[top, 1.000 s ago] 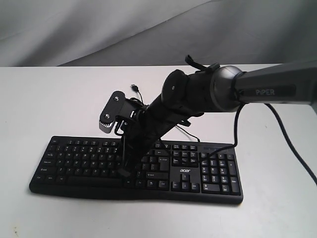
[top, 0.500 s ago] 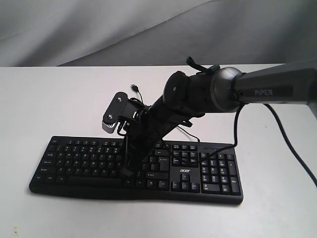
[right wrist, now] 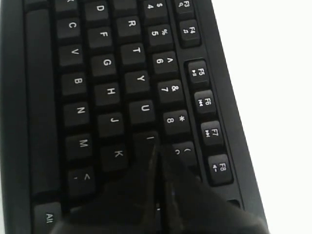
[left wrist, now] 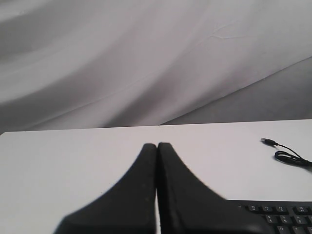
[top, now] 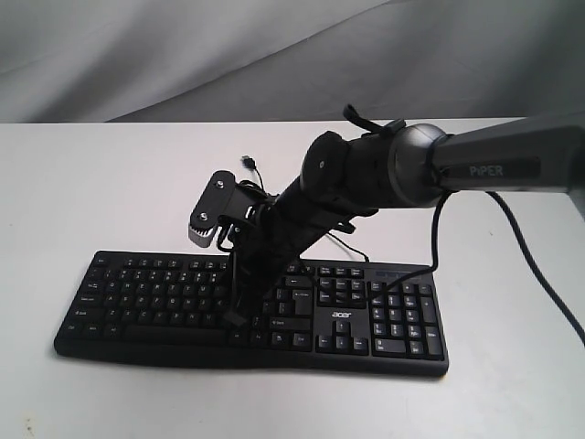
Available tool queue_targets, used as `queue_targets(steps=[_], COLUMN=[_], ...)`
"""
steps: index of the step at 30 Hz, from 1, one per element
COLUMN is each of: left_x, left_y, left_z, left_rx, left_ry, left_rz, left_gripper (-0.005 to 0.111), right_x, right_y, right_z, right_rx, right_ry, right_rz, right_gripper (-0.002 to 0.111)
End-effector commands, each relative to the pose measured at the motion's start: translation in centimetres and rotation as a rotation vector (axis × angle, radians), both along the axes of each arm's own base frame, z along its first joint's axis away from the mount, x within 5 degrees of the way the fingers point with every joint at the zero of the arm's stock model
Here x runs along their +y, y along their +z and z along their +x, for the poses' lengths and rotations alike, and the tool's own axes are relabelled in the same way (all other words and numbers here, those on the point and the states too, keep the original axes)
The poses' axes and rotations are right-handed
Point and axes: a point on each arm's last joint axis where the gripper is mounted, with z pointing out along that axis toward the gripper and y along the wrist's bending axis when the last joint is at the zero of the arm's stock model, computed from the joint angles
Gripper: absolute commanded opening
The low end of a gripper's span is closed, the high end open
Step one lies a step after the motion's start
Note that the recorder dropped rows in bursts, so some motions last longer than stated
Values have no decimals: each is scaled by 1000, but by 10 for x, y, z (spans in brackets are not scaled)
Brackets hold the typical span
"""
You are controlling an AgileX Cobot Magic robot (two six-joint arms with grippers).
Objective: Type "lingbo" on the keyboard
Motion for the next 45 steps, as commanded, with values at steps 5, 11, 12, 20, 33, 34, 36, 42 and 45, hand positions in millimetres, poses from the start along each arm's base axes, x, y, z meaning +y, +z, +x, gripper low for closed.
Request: queue_targets(steps=[5,11,12,20,33,34,36,42,45], left_x=[0,0,0,0,0,0,0,0,0], left_y=[-1,-1,-1,-1,-1,-1,-1,-1,-1], left_z=[0,0,0,0,0,0,0,0,0], left_rx=[-9,-9,-9,-9,-9,-9,-9,-9,-9], left_ry=[-8,-8,-8,-8,-8,-8,-8,-8,-8], left_rz=[0,0,0,0,0,0,0,0,0], left_gripper=[1,1,1,1,1,1,1,1,1], right_x=[-3,-3,-3,-2,0,0,0,0,0], right_y=[-1,-9,-11,-9,-9,-9,-9,-10,-16], right_z=[1,2,2,0,-3,-3,-4,-4,-4], right_rx=[-9,-2,-2,2,6,7,7,5,15], right_ry=[15,17,20,25,63,66,73,87,89], right_rz=[-12,-22,-23,-15,-21,-22,-23,-26,-35], right_gripper=[0,0,0,0,0,0,0,0,0])
